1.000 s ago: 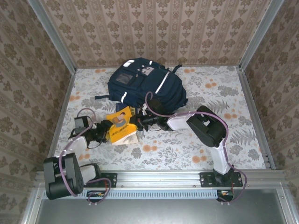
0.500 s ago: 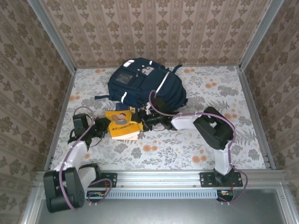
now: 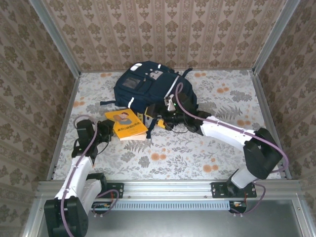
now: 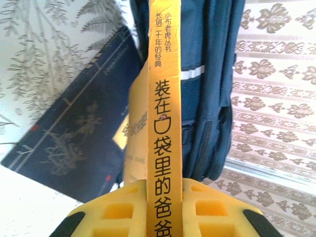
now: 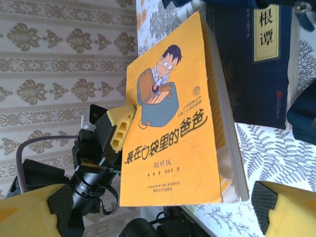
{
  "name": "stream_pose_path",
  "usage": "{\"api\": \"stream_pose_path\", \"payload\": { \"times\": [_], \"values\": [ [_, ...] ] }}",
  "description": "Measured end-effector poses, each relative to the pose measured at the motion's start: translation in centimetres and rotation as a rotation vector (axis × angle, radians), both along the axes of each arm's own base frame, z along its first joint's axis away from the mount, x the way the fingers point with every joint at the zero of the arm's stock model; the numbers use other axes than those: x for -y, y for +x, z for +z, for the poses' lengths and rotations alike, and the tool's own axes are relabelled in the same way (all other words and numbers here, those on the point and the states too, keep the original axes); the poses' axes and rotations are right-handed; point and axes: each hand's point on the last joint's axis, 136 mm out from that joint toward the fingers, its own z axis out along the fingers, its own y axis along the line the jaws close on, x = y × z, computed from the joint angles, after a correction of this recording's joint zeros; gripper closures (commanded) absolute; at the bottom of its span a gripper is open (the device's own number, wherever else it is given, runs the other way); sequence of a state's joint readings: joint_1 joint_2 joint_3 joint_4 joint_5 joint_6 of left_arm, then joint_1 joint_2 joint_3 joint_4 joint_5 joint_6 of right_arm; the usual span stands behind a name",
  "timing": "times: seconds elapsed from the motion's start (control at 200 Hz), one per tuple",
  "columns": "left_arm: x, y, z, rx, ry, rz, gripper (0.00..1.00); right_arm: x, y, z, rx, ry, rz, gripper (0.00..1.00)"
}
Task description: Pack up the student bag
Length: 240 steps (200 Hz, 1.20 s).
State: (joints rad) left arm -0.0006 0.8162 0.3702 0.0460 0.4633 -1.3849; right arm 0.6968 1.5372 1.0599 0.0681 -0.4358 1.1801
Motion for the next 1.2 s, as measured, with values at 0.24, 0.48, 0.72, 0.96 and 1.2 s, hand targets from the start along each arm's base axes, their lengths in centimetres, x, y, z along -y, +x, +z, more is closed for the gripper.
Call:
{"api": "stream_pose_path", "payload": {
  "times": [0.24, 0.48, 0.72, 0.96, 1.2],
  "values": [
    [1.5, 2.4, 8.6, 0.215, 0.084, 0.079, 1.00, 0.4, -0.5, 3.6, -0.024, 0.083, -0.083, 0.07],
    [0.9, 4.8, 15.9, 0.397, 0.103, 0.217, 1.00, -1.1, -0.3, 6.3, -0.077, 0.218, -0.163, 0.03],
    [2.0, 6.7, 14.8, 0.370, 0.124, 0.239, 1.00, -3.1, 1.5, 9.7, -0.027, 0.362, -0.238, 0.03],
    [2.5, 7.3, 16.1, 0.394, 0.116, 0.250, 1.00, -5.0, 3.2, 7.8, -0.080, 0.361, -0.278, 0.03],
    [2.7, 7.6, 17.3, 0.421, 0.097, 0.260, 1.00, -6.8, 5.0, 5.5, -0.122, 0.374, -0.303, 0.12]
  ]
}}
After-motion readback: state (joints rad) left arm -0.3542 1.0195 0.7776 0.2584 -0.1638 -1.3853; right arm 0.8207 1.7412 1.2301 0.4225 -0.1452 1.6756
